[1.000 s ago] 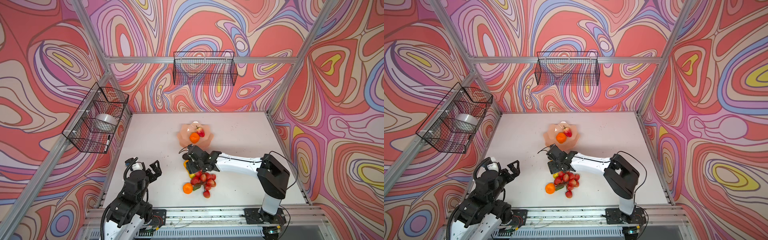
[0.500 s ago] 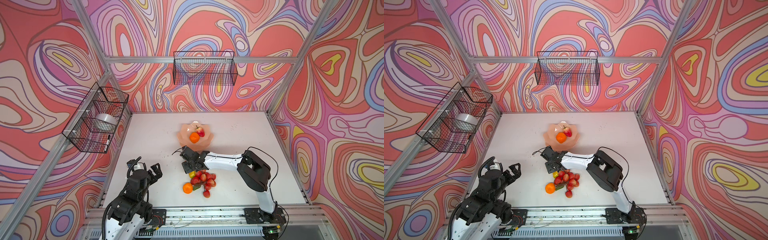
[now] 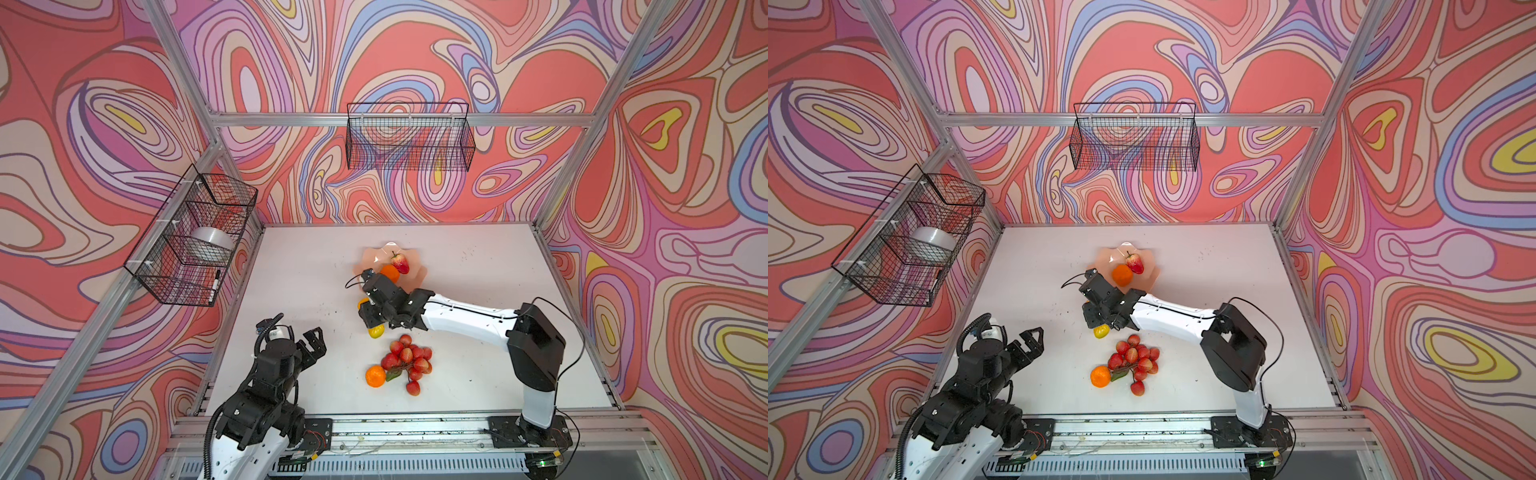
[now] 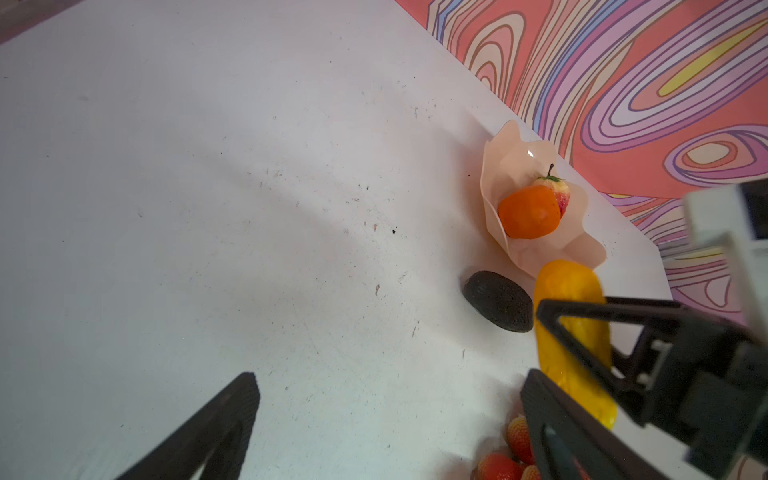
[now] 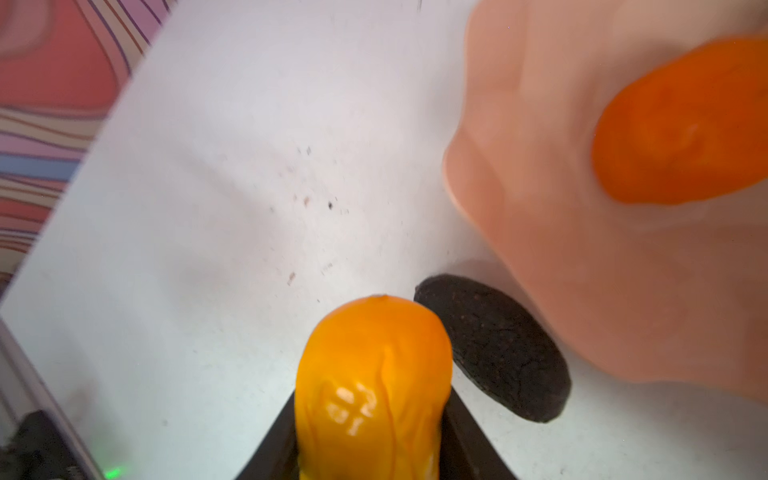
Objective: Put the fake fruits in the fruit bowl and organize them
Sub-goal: 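Place the yellow fruit into the bowl with the right gripper and release, then grasp the second orange with the left gripper while the right arm withdraws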
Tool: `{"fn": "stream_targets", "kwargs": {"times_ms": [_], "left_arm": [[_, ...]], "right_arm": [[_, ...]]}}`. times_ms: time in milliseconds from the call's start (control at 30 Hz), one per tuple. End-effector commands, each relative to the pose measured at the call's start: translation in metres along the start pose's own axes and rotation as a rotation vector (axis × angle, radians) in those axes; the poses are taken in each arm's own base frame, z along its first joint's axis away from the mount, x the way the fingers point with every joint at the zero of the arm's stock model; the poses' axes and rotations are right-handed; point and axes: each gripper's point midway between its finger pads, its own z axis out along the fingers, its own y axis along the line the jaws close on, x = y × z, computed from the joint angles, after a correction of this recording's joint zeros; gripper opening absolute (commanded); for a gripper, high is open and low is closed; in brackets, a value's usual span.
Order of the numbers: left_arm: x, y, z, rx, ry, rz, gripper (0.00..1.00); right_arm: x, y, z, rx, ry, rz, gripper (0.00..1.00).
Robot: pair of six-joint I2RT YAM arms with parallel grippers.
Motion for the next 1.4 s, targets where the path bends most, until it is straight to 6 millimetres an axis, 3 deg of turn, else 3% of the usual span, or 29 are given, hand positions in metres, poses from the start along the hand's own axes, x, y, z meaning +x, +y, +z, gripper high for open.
{"fn": "stream_targets", "kwargs": {"times_ms": [0, 167, 300, 400, 567, 800, 833, 967, 1067, 1233, 1367], "left_arm": [[-0.003, -0.015, -0.009, 0.047, 0.038, 0.029, 0.95], [0.020, -0.039, 0.002, 0.108, 0.224, 0.119, 0.93], [0.043, -0.060, 0.009, 0.181, 0.391, 0.176, 0.90], [0.057, -0.070, 0.011, 0.234, 0.477, 0.172, 0.88], [0.075, -0.068, 0.011, 0.252, 0.538, 0.155, 0.88], [0.095, -0.076, 0.015, 0.273, 0.570, 0.175, 0.87], [0.108, -0.067, 0.020, 0.245, 0.593, 0.194, 0.87], [0.125, -0.072, 0.026, 0.249, 0.627, 0.231, 0.87], [0.135, -0.075, 0.028, 0.260, 0.649, 0.255, 0.87], [0.146, -0.078, 0.030, 0.266, 0.671, 0.302, 0.87], [0.157, -0.080, 0.027, 0.279, 0.700, 0.325, 0.88]], "right_arm": [[-0.051, -0.029, -0.029, 0.020, -0.126, 0.080, 0.36], [-0.082, -0.092, -0.028, 0.057, -0.159, 0.182, 0.36], [-0.086, -0.136, -0.010, 0.132, -0.149, 0.243, 0.37], [-0.085, -0.158, 0.008, 0.143, -0.144, 0.306, 0.38], [-0.078, -0.171, 0.034, 0.179, -0.122, 0.339, 0.38], [-0.068, -0.193, 0.050, 0.235, -0.121, 0.387, 0.38], [-0.067, -0.195, 0.052, 0.235, -0.122, 0.397, 0.39], [-0.065, -0.198, 0.057, 0.242, -0.118, 0.412, 0.50], [-0.065, -0.200, 0.056, 0.248, -0.123, 0.426, 0.61], [-0.072, -0.207, 0.042, 0.259, -0.169, 0.450, 0.68], [-0.089, -0.203, 0.011, 0.247, -0.239, 0.448, 0.71]]}}
